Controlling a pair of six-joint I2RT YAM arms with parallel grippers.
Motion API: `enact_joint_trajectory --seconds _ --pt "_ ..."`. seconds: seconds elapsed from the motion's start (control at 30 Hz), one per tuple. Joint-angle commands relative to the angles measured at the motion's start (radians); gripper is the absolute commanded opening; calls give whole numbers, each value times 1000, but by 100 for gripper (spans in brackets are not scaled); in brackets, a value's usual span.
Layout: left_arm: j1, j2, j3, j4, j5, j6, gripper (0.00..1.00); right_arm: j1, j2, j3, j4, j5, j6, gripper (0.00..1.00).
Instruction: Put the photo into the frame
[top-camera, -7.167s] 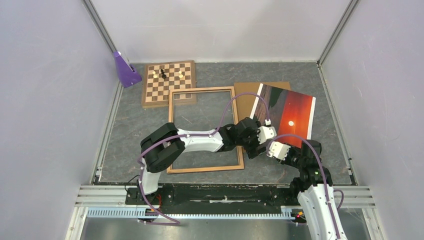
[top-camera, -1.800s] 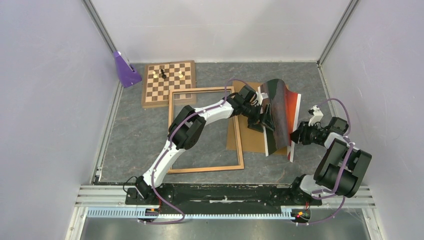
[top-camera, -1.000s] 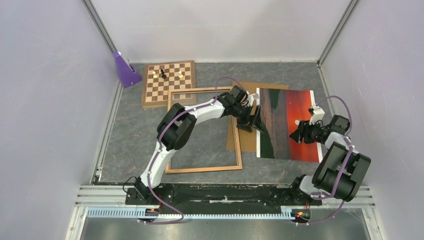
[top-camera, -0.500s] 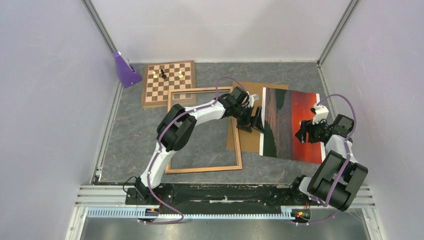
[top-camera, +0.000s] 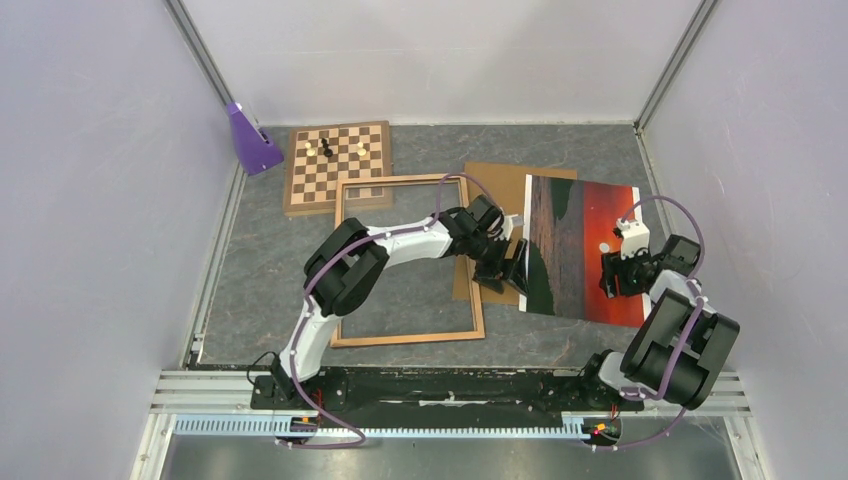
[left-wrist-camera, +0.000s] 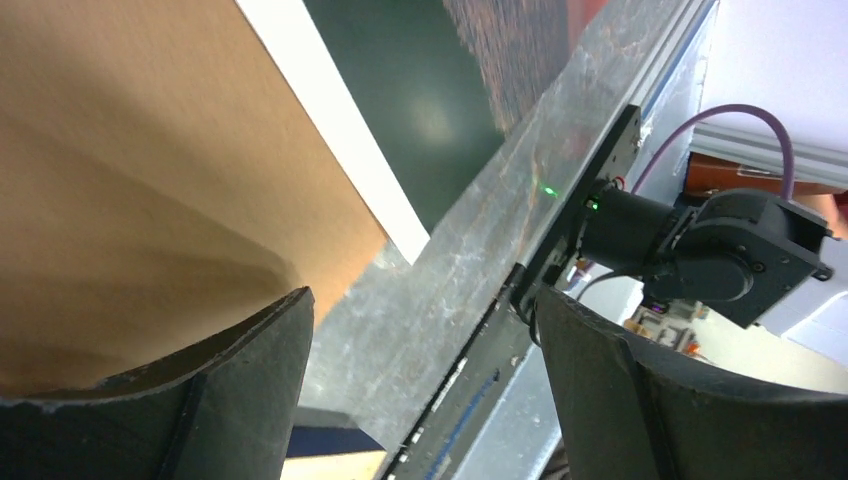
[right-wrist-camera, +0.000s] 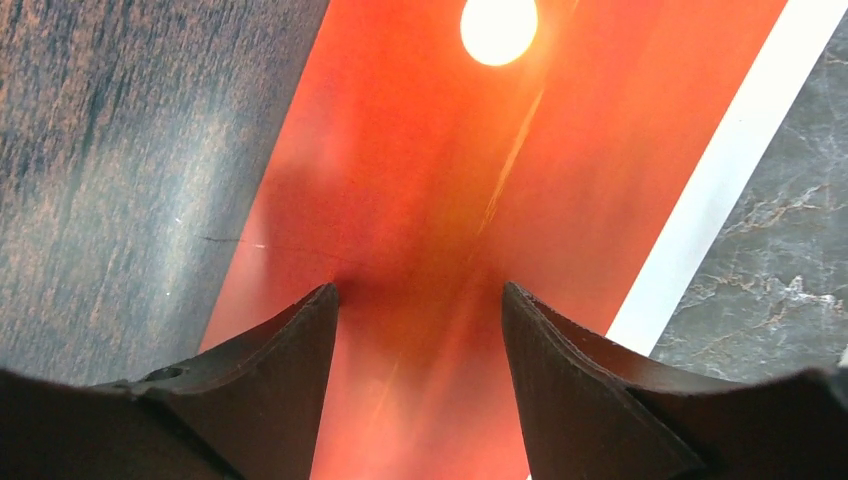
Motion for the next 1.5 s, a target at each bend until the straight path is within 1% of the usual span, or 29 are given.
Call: enact_joint_trajectory --seconds 0.0,0.1,0.23,0.33,0.5,0.7,0.87,1.07,1.2,1.33,1.47 --pt "-17 -113 -90 21 11 -124 87 -3 13 -25 58 50 -41 63" --pt "-25 -126 -183 130 29 -240 86 -3 13 -34 58 59 -46 63" --pt "-50 -122 -239 250 41 -346 85 -3 8 -49 60 69 -58 62" --pt "-70 -111 -258 323 35 -397 84 -3 1 -64 59 67 -70 61" --pt "-77 -78 -259 356 -2 -421 82 -3 -3 -90 36 79 -139 54" --pt "-86 -70 -284 372 -21 -433 81 -4 -49 -150 9 153 -286 47" --pt "-94 -56 -307 391 -50 -440 82 -11 -77 -156 -81 136 -385 45" --pt "-108 -26 -324 469 -73 -465 82 -11 -107 -164 -209 118 -525 45" --pt "-117 -9 -321 492 -90 -469 82 -12 -130 -168 -302 100 -623 44" --pt "-122 11 -313 494 -108 -467 80 -15 -145 -149 -408 71 -717 44" --pt "-123 22 -290 474 -121 -443 75 -25 -145 -113 -508 51 -788 44"
